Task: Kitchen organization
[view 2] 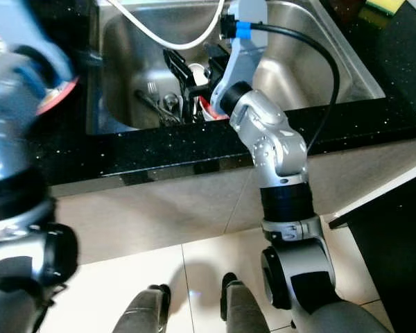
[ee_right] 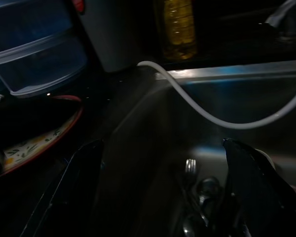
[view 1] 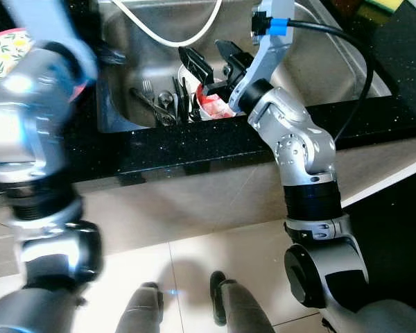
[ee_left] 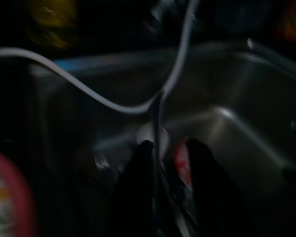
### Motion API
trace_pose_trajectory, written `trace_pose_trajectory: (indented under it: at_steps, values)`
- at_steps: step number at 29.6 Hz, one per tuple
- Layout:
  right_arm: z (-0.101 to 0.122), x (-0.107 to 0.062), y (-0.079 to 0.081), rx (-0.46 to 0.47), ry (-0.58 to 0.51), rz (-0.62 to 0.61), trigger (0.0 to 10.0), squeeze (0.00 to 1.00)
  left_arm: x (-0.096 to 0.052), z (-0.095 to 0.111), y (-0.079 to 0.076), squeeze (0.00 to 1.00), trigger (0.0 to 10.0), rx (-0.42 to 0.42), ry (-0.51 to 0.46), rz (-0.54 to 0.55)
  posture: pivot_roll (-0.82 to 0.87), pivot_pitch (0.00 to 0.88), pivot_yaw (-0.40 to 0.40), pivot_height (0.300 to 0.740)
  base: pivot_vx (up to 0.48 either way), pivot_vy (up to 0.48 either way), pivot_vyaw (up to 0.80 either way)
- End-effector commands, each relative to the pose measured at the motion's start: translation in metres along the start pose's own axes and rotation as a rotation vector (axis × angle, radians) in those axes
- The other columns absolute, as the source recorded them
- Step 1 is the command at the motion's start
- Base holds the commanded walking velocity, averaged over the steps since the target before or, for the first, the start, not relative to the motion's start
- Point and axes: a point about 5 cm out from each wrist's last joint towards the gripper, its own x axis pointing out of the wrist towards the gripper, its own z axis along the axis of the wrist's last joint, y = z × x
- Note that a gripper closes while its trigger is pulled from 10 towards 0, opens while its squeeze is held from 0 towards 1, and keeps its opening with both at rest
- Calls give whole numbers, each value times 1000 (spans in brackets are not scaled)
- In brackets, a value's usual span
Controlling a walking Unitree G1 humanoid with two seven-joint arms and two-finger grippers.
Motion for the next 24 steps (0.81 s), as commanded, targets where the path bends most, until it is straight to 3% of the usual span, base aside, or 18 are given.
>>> trace_pose_trajectory:
  at_steps: [1,6,7,10,12,13,15,16,17,18,19,20,23,24]
  values:
    - [2,-2,-1,-4,-11,-6,10000,0,1,-8,1,1000,10000,1,17,18,133,228,-21,740,0,0,0]
    - [3,-3,-3,-6,-12,-15,10000,0,-4,0,9,1000,10000,-6,-36,36,133,229,-19,740,0,0,0]
    - [3,-4,-4,-7,-11,-17,10000,0,-7,9,13,0,10000,2,-77,46,135,230,-21,740,0,0,0]
    - [2,-4,-4,-7,-10,-16,10000,0,-10,14,19,0,10000,20,-93,72,135,230,-21,740,0,0,0]
    - [2,-3,-3,-6,-9,-12,10000,0,-15,17,46,0,10000,122,-41,220,141,234,-29,740,0,0,0]
    - [2,-3,-3,-6,-9,-12,10000,0,-15,17,46,0,10000,122,-41,220,141,234,-29,740,0,0,0]
    - [2,-2,-3,-4,-8,-8,10000,0,-24,8,85,0,10000,199,92,407,147,238,-38,740,0,0,0]
    - [2,-2,-3,-4,-8,-8,10000,0,-24,8,85,0,10000,199,92,407,147,238,-38,740,0,0,0]
    - [2,-1,-3,-3,-7,-7,10000,0,-29,6,99,0,10000,223,139,470,147,238,-38,740,0,0,0]
    - [2,-1,-3,-3,-7,-7,10000,0,-29,6,99,0,10000,223,139,470,147,238,-38,740,0,0,0]
    - [2,0,-2,-1,-4,-1,10000,0,-37,0,127,0,10000,236,231,550,154,243,-44,740,0,0,0]
    - [2,0,-2,-1,-3,1,10000,0,-39,-2,135,0,10000,231,256,564,157,245,-45,740,0,0,0]
    - [2,2,-1,1,-2,4,10000,0,-43,-9,154,0,10000,185,314,568,160,250,-45,740,0,0,0]
    - [2,2,-1,1,-2,4,10000,0,-43,-9,154,0,10000,185,314,568,160,250,-45,740,0,0,0]
